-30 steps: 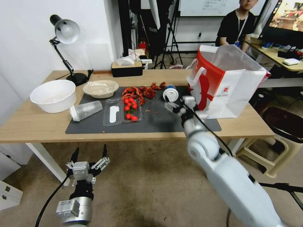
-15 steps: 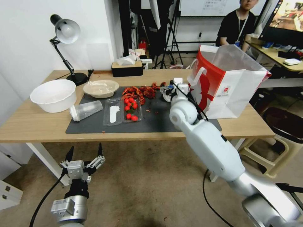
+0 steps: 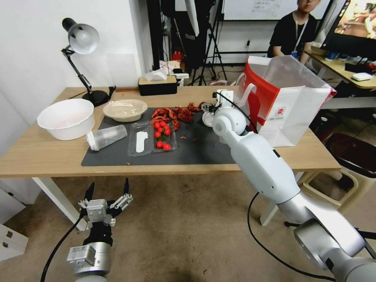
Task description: Pick up the trash from the table and place it into the takeout bag.
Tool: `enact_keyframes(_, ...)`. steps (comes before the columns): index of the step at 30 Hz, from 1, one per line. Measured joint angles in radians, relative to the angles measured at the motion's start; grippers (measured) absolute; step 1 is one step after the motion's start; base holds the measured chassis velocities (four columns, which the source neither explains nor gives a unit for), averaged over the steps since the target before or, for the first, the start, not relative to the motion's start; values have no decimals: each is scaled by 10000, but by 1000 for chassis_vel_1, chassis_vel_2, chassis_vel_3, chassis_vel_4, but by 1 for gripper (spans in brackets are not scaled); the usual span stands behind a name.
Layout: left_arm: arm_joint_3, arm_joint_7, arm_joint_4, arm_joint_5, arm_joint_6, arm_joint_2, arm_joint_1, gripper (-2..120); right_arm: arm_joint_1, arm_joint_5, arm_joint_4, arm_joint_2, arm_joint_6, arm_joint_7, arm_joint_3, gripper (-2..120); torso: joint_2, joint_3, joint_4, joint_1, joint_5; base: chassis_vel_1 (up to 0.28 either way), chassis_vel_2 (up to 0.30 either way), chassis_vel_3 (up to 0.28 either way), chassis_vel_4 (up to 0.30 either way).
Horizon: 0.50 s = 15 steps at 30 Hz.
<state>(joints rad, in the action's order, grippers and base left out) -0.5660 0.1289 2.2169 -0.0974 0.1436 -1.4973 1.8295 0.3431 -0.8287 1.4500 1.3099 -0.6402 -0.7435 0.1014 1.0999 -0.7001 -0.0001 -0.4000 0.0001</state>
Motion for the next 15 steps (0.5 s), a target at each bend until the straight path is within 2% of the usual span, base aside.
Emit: enact_keyframes(15, 112, -7, -61, -10, -4, -13, -7, 100, -645, -613, -984, 140, -940, 497, -209, 100, 0, 1, 1, 0, -1, 0, 0, 0, 0)
